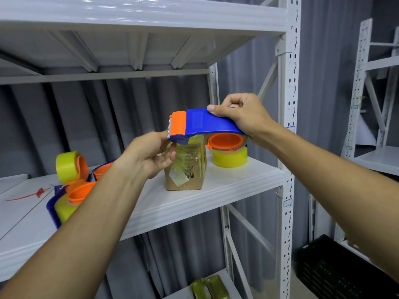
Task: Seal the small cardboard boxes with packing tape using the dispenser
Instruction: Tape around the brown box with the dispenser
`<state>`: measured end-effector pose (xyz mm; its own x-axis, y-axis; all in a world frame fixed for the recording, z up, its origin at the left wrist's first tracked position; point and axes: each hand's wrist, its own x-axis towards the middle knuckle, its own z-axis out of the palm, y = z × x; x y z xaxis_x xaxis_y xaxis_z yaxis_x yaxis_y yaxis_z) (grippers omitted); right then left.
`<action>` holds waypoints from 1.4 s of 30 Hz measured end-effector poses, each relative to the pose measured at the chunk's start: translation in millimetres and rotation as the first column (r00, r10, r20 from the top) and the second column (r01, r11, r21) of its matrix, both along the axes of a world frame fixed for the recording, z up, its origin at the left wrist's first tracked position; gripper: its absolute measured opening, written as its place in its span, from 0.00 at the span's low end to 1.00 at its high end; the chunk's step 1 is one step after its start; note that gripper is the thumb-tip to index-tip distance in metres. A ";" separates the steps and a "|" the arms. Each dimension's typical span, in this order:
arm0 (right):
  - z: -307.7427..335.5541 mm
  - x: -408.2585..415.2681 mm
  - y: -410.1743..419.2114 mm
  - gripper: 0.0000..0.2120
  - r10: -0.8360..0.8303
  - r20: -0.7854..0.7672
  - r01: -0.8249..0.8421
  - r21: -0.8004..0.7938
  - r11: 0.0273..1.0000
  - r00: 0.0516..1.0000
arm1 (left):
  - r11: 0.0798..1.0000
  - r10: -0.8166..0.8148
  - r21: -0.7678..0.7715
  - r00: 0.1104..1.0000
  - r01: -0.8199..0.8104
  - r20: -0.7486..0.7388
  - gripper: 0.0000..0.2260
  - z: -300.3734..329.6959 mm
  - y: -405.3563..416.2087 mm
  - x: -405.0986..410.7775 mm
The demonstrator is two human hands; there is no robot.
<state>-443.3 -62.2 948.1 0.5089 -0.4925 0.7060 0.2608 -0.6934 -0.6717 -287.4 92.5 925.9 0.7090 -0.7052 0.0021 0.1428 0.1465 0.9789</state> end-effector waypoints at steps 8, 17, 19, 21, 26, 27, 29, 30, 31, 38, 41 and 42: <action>-2.5 4.6 -1.5 0.16 -0.021 0.005 0.021 -0.009 1.000 1.000 | 0.996 0.064 0.031 0.927 -0.081 0.369 0.07 -4.0 1.9 8.8; -3.6 6.8 1.0 0.16 -0.041 -0.041 0.040 -0.031 0.999 0.998 | 0.975 0.194 -0.026 0.796 -0.219 0.574 0.17 -7.1 -1.9 21.2; -4.1 2.6 -2.9 0.17 -0.051 -0.054 0.050 -0.012 0.999 0.997 | 0.963 0.238 -0.040 0.772 -0.266 0.590 0.17 -10.4 -0.7 30.2; -6.2 -3.5 -8.7 0.18 -0.060 -0.071 0.061 0.015 0.998 0.996 | 0.949 0.277 -0.055 0.740 -0.309 0.613 0.16 -16.5 1.3 39.8; -13.0 -6.7 -16.1 0.22 -0.099 -0.124 0.103 0.023 0.994 0.987 | 0.955 0.239 -0.026 0.718 -0.294 0.653 0.13 -26.0 -3.2 47.7; -13.7 -6.3 -16.7 0.22 -0.105 -0.142 0.109 0.025 0.994 0.984 | 0.959 0.224 -0.016 0.718 -0.284 0.659 0.12 -26.9 -4.3 48.7; -15.1 -5.7 -18.8 0.20 -0.103 -0.181 0.112 0.038 0.993 0.978 | 0.960 0.207 -0.001 0.705 -0.281 0.678 0.10 -27.7 -6.1 51.5; -15.8 -5.4 -19.8 0.19 -0.100 -0.196 0.111 0.045 0.993 0.976 | 0.957 0.209 0.001 0.697 -0.289 0.686 0.10 -28.5 -6.9 53.0; -16.1 -5.0 -20.6 0.18 -0.100 -0.205 0.112 0.050 0.992 0.974 | 0.955 0.217 -0.003 0.694 -0.296 0.687 0.10 -29.6 -7.5 54.1; -16.5 0.6 -22.4 0.18 -0.106 -0.226 0.118 0.040 0.992 0.968 | 0.939 0.279 -0.036 0.691 -0.343 0.667 0.10 -37.9 -13.0 68.9; -15.3 -5.4 -30.4 0.19 -0.126 -0.215 0.141 0.060 0.988 0.968 | 0.920 0.331 -0.061 0.684 -0.388 0.651 0.10 -42.3 -7.2 82.9; -15.2 -7.4 -33.5 0.19 -0.125 -0.211 0.141 0.065 0.988 0.970 | 0.922 0.321 -0.054 0.682 -0.383 0.657 0.10 -43.3 -6.5 85.4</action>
